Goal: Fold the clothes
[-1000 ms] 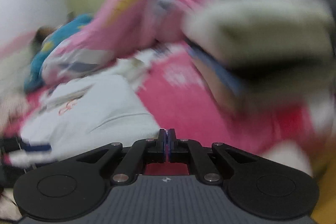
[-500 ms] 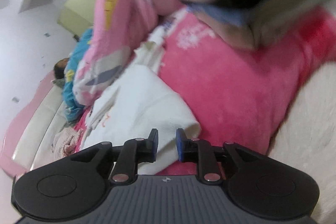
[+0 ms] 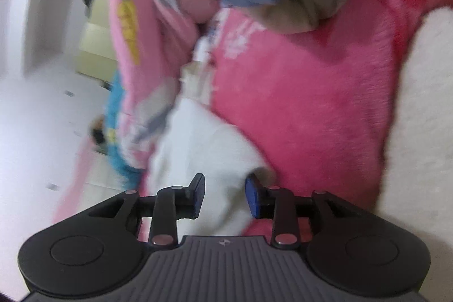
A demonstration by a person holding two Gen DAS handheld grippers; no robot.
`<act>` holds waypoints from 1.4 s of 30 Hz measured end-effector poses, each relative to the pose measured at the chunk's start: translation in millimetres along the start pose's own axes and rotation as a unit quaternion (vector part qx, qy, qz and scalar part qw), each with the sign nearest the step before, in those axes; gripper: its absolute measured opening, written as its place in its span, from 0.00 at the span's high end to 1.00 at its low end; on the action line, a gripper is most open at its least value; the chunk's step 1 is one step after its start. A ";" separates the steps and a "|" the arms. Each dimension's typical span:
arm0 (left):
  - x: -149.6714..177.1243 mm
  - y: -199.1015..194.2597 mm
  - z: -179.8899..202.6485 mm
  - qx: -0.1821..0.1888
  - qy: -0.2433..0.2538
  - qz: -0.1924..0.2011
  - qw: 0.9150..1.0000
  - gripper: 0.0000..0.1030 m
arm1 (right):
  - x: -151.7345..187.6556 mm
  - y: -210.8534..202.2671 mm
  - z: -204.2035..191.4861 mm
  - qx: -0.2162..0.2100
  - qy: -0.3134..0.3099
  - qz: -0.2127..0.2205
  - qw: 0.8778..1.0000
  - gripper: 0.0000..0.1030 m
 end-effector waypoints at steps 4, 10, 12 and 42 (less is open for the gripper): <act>1.3 -1.0 -0.5 0.000 -0.005 0.001 1.000 0.57 | 1.0 2.1 3.2 -0.016 0.022 -0.001 1.000 0.64; 1.7 -1.1 0.3 0.000 -0.009 0.002 1.000 0.56 | 16.5 19.9 -6.4 -0.049 0.012 -0.031 0.998 0.64; 1.4 -1.3 0.1 0.002 -0.013 0.003 1.000 0.56 | 24.3 31.2 -6.1 -0.040 0.002 -0.044 0.998 0.69; -4.8 -9.1 -56.8 0.012 -0.142 0.018 0.990 0.53 | -13.9 -38.0 -42.9 0.086 -0.253 0.019 0.964 0.56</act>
Point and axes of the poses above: each gripper's, at about its wrist camera, not at the fingertips, and y roughly the way its jaws point, z to its right, x to its underside, the point moved 6 cm from there along y, roughly the way its jaws point, and after that the axes turned 10 degrees about z, right-handed, at the moved point
